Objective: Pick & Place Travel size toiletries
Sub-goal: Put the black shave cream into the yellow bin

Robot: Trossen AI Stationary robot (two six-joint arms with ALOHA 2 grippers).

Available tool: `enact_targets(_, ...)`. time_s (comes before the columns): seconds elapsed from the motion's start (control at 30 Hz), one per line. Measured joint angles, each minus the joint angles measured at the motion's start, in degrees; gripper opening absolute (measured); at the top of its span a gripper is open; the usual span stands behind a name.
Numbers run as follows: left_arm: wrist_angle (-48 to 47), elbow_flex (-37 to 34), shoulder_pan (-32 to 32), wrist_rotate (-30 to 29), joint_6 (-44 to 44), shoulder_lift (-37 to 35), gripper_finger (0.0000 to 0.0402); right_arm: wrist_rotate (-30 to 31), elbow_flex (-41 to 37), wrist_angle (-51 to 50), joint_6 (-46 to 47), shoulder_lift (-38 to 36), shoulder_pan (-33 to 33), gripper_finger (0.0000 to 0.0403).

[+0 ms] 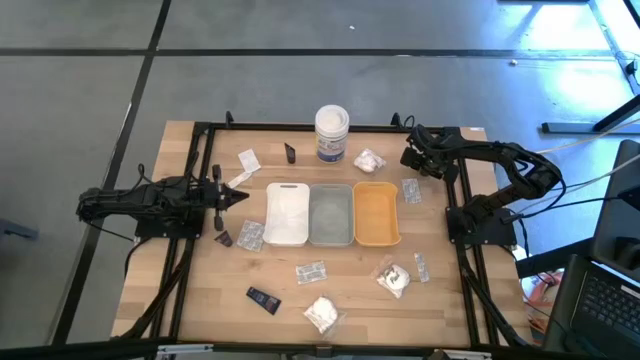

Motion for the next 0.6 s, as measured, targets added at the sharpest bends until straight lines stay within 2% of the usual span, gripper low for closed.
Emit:
enact_targets(0.33,0.0,0.0,0.0,0.1,0.0,0.0,0.0004,-0.7,0.0,-0.3,-0.4,0.0,0.0,0.0139)
enact_targets(0.6,0.0,0.0,0.0,0.1,0.0,0.0,0.0004,-2.3,-0.3,-1.0,-2.2,-1.2,0.6,0.0151)
